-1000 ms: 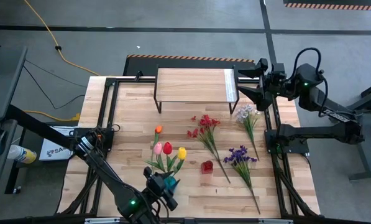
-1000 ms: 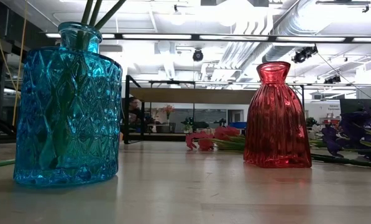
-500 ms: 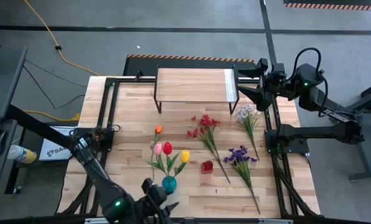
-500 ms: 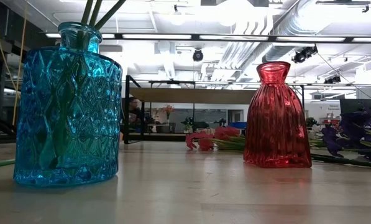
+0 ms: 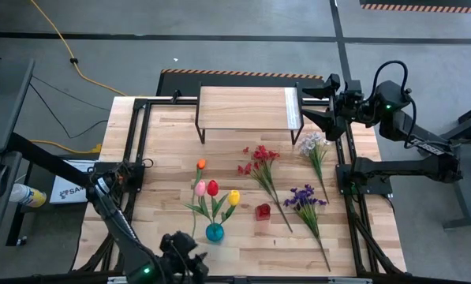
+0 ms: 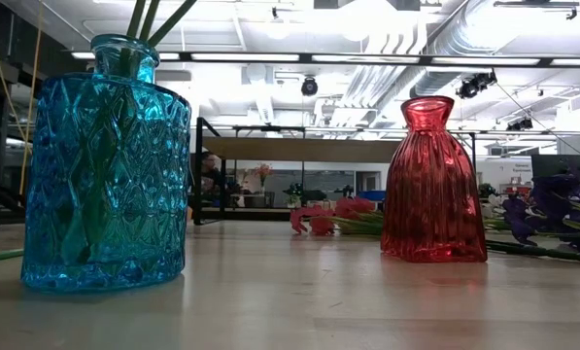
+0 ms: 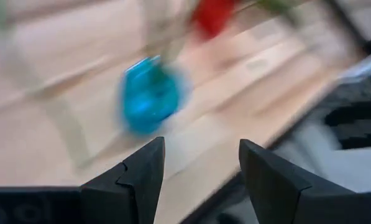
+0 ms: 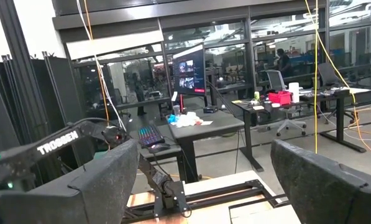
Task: Pick and place flowers into a vace then onto a shelf
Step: Put the orange tulip into the blue transparent vase
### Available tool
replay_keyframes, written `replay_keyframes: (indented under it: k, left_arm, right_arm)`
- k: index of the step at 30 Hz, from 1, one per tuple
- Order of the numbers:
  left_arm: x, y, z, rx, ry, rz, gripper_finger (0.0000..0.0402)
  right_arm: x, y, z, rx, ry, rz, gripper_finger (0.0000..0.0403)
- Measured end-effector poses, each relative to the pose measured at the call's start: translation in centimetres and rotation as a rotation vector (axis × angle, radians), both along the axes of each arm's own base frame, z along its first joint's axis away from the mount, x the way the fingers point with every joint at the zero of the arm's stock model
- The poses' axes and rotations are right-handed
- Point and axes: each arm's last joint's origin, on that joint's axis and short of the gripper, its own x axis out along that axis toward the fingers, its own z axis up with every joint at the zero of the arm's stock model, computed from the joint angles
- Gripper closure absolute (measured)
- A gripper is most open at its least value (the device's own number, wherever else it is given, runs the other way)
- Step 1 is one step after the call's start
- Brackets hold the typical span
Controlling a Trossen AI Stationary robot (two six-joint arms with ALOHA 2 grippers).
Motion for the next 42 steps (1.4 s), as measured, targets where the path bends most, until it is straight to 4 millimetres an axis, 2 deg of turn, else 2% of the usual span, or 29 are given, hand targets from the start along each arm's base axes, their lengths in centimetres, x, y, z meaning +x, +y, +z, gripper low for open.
replay_keyframes:
  k: [5, 12, 16, 25, 32, 38, 42]
  left_arm:
    - [-1.5, 1.2, -3.7, 0.013, 0.156, 0.156, 0.0165]
    - [-3.0, 4.1, -6.6, 0.182, 0.215, 0.375, 0.0165]
    - [-2.9, 5.8, -8.7, 0.224, 0.257, 0.449, 0.0165]
    - [-1.7, 8.3, -12.2, 0.182, 0.223, 0.516, 0.0165]
    - [-3.0, 10.4, -13.3, 0.111, 0.169, 0.519, 0.0165]
    - [-4.4, 12.7, -13.4, 0.009, 0.085, 0.518, 0.0165]
    - [-4.6, 13.8, -13.3, -0.058, 0.012, 0.510, 0.0165]
  right_arm:
    - [0.0, 0.0, 0.0, 0.000, -0.001, 0.000, 0.0049]
    - [0.0, 0.0, 0.0, -0.008, 0.000, -0.002, 0.0049]
    - [0.0, 0.0, 0.0, -0.023, 0.002, -0.005, 0.0049]
    - [0.0, 0.0, 0.0, -0.044, 0.005, -0.013, 0.0049]
    - [0.0, 0.0, 0.0, -0.049, 0.005, -0.014, 0.0049]
    - [0.0, 0.0, 0.0, -0.049, 0.005, -0.013, 0.0049]
    - [0.0, 0.0, 0.0, -0.049, 0.005, -0.013, 0.0049]
